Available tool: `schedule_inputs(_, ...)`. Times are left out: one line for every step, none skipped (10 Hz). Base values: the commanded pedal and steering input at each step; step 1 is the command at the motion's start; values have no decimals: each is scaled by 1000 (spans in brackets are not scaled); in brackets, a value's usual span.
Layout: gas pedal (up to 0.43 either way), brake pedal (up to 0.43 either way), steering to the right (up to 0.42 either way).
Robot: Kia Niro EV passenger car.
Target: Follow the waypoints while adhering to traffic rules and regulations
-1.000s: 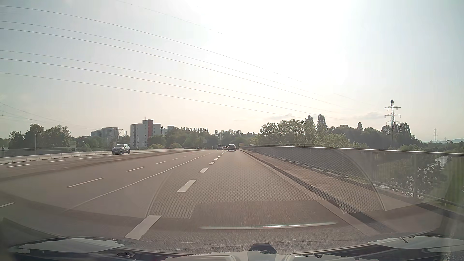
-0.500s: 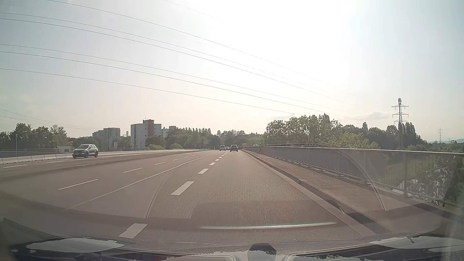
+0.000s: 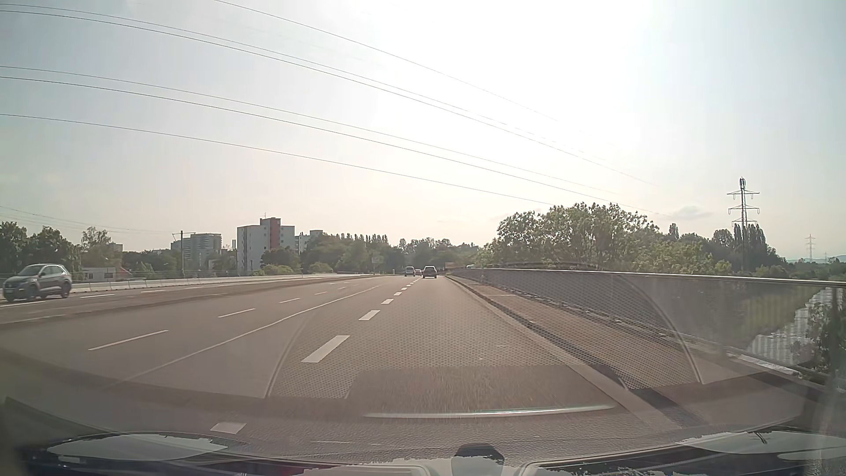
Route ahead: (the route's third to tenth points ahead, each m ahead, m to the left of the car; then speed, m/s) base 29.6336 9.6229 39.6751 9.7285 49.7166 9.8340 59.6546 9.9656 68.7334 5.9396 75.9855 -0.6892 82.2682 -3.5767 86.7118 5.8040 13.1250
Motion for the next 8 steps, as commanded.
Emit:
schedule_inputs(79,0,-5)
schedule_inputs(79,0,-5)
schedule_inputs(79,0,-5)
schedule_inputs(79,0,-5)
schedule_inputs(79,0,-5)
schedule_inputs(79,0,-5)
schedule_inputs(59,0,-5)
schedule_inputs(47,0,-5)
